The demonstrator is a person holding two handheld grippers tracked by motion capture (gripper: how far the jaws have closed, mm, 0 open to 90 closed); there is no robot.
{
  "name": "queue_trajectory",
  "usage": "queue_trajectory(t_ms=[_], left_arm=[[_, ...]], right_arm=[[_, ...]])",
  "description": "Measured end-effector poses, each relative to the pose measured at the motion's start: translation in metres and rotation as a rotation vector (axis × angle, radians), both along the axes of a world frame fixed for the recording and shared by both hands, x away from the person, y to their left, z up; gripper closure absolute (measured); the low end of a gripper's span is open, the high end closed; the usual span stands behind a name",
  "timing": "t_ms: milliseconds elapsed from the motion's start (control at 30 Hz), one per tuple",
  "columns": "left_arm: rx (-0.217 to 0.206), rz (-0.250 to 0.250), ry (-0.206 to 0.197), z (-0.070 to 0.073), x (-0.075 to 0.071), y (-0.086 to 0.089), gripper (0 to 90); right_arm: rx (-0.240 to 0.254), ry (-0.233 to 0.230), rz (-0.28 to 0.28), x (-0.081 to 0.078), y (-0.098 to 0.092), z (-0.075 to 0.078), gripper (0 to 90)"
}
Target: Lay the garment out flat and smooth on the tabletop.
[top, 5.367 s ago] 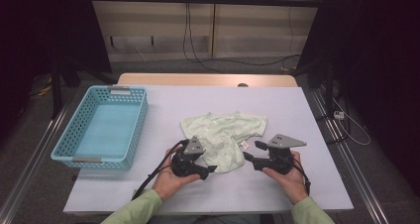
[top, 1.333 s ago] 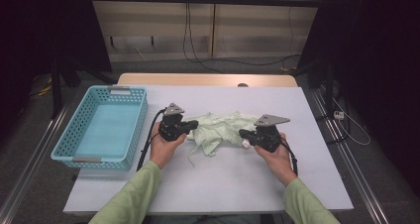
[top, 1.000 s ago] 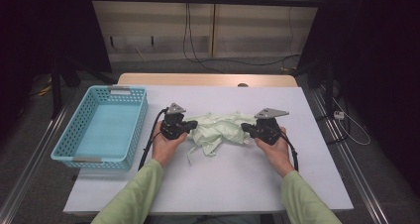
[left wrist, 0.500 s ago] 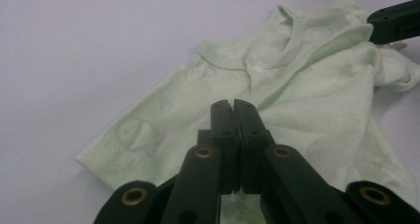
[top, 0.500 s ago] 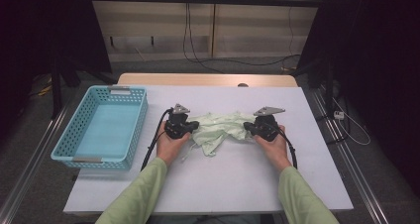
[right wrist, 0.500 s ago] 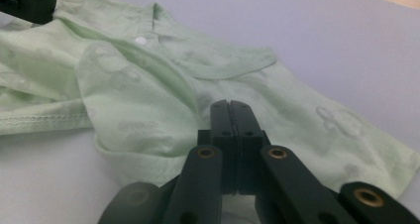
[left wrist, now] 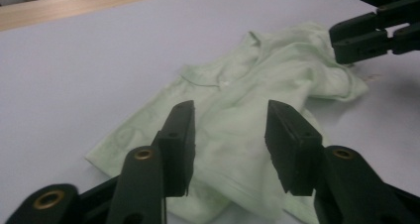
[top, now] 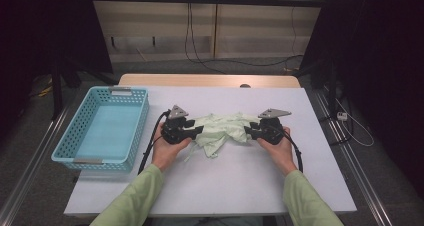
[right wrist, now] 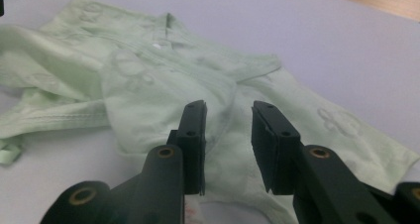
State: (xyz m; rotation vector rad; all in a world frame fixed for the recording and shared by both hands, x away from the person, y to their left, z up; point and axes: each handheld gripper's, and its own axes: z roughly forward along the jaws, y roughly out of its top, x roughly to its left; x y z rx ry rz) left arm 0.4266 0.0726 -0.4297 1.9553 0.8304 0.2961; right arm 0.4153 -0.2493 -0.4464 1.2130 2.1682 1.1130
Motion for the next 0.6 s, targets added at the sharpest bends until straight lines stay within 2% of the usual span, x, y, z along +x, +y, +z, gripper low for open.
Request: queue_trajectory(t_ms=[133,233,300,367,467,533,600], left_arm=[[0.012,-0.031,-0.025,0.003,-0.016,-0.002,61.0],[0.003,-0.122,-0.015,0.002,-0.027,-0.01,71.9],[0.026,-0.179,0.003,-0.002,-0.031,-0.017,76.1],[0.05,-0.204,0.018,-0.01,-0.035,-0.025,75.6],[0.11,-0.222,0.03,-0.022,-0.036,-0.035,72.6],[0.146,-0.214,0.01,-0.027,-0.037,-0.037,72.0],[0.161,-0.214,0.014,-0.031,-0.035,-0.038,72.0]], right_arm=[[0.006,-0.017,0.04,-0.011,0.003,0.006,70.8],[0.007,-0.022,0.084,-0.017,0.007,0.007,77.2],[0.004,-0.018,0.107,-0.02,0.012,0.006,78.9],[-0.004,-0.017,0.136,-0.022,0.017,0.005,79.3],[-0.018,-0.022,0.16,-0.023,0.023,0.004,78.4],[-0.031,-0.021,0.169,-0.022,0.024,0.003,78.3],[-0.047,-0.02,0.173,-0.02,0.025,0.0,76.8]])
